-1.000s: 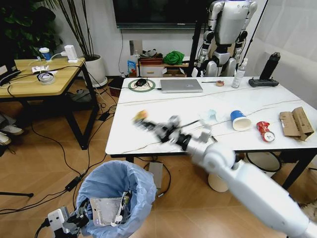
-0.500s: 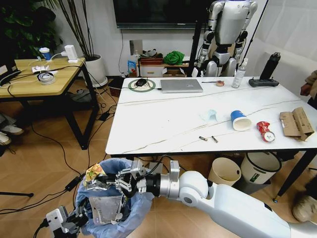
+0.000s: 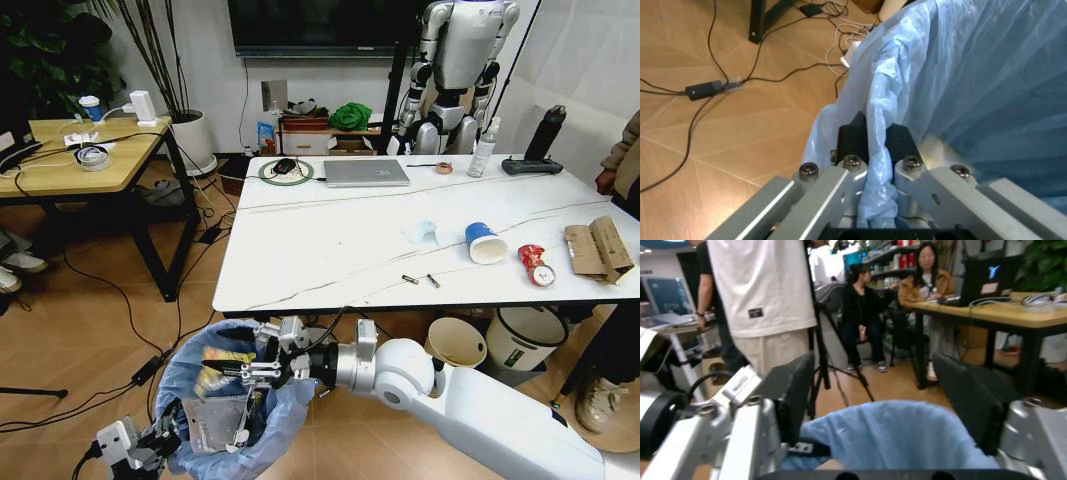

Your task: Pick up the trash bin and place the trash from the table into it.

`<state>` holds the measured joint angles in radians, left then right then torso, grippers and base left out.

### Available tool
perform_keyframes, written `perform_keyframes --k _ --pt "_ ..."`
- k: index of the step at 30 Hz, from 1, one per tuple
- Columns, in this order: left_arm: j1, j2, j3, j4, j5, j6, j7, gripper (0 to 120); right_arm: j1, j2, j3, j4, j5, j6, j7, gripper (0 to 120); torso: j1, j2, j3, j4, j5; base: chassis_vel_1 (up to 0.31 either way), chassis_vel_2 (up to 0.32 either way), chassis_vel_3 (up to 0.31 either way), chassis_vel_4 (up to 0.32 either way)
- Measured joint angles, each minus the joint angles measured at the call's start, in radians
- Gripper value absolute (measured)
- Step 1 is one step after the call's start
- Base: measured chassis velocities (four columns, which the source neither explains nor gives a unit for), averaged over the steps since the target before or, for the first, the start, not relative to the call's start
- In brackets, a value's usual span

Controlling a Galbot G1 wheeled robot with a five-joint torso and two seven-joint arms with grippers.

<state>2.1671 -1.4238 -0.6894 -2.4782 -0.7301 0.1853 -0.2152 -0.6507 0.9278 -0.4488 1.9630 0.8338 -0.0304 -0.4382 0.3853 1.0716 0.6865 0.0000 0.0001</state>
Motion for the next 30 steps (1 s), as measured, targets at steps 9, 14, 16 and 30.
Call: perform_keyframes --k 9,14,16,30 --pt "0.01 0.026 0.005 0.004 -0.001 0.0 -0.003 0 -0.079 -0.071 0.19 0.036 0.026 0.002 0.075 99 0.0 0.0 0.0 0.0 0.0002 0.0 0.0 0.0 0.0" --pt "-0.008 0.055 0.002 0.008 -0.014 0.002 -0.01 0 -0.154 -0.118 0.473 -0.02 0.074 -0.138 0.243 100 0.0 0.0 0.0 -0.0001 0.0003 0.0 0.0 0.0 0.0" --pt "-0.014 0.064 0.004 0.01 -0.018 0.002 -0.011 0 -0.188 -0.139 0.58 -0.05 0.073 -0.188 0.281 100 0.0 0.0 0.0 -0.0001 0.0004 0.0 0.0 0.0 0.0" --pt "-0.036 0.135 -0.008 0.003 -0.054 0.004 -0.019 0 -0.459 -0.256 0.837 -0.077 -0.005 -0.319 0.249 100 0.0 0.0 0.0 0.0 0.0001 0.0 0.0 0.0 0.0"
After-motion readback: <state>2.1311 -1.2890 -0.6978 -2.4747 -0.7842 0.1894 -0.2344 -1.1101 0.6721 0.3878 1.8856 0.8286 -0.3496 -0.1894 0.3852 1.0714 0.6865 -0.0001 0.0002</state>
